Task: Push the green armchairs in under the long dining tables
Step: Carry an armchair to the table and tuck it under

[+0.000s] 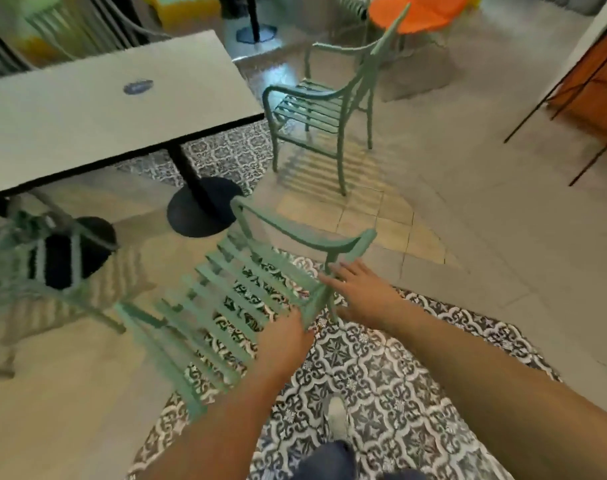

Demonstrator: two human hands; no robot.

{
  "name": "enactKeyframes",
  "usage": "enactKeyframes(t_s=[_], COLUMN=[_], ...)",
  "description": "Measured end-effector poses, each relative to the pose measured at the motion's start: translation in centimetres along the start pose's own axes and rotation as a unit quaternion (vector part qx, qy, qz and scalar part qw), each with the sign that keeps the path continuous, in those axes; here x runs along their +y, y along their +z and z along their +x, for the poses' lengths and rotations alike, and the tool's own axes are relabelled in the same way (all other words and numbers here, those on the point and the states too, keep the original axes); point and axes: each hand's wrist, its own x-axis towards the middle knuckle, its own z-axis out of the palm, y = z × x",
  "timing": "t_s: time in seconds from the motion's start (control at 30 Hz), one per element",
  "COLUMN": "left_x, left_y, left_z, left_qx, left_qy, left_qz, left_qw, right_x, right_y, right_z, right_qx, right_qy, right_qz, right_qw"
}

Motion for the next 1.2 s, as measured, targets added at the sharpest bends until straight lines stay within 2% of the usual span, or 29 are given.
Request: enactKeyframes(t_s=[0.1,0.27,0.43,0.6,0.7,0.93,1.2], left_x=[-1.2,-3.0,-2.9,-3.2,-4.5,-11.0,-17.7], left_y=[0.6,1.7,2.6,2.3,2.0,0.4,-1.2], left_z=[-1.1,-4.1,-6.4,-6.9,-8.0,-11.0,-13.2], left_qx=[0.008,0.041,0.087,0.062,0.053,0.046,0.049], left_qy=[-0.022,-0.106,-0.156,-0.17,-0.17,-0.198,-0.202], left_qz=[-0.036,-0.024,-0.069,-0.053,-0.055,-0.053,0.013], left_qw=[0.999,0.993,0.981,0.982,0.982,0.978,0.978], right_x=[1.1,1.7,2.4,2.0,0.2,-7.1,-14.1], right_y=[0.0,0.3,1.5,2.4,2.1,3.2,3.6], right_z=[1.6,3.6,4.1,4.0,3.4,3.1,3.4], right_qx=[-0.048,-0.074,-0.029,-0.003,0.007,-0.021,-0.008], right_qy=[-0.05,-0.095,-0.134,-0.156,-0.158,-0.128,-0.097], right_qz=[-0.009,-0.032,-0.073,-0.083,-0.065,-0.032,-0.03], right_qw=[0.998,0.992,0.988,0.984,0.985,0.991,0.995])
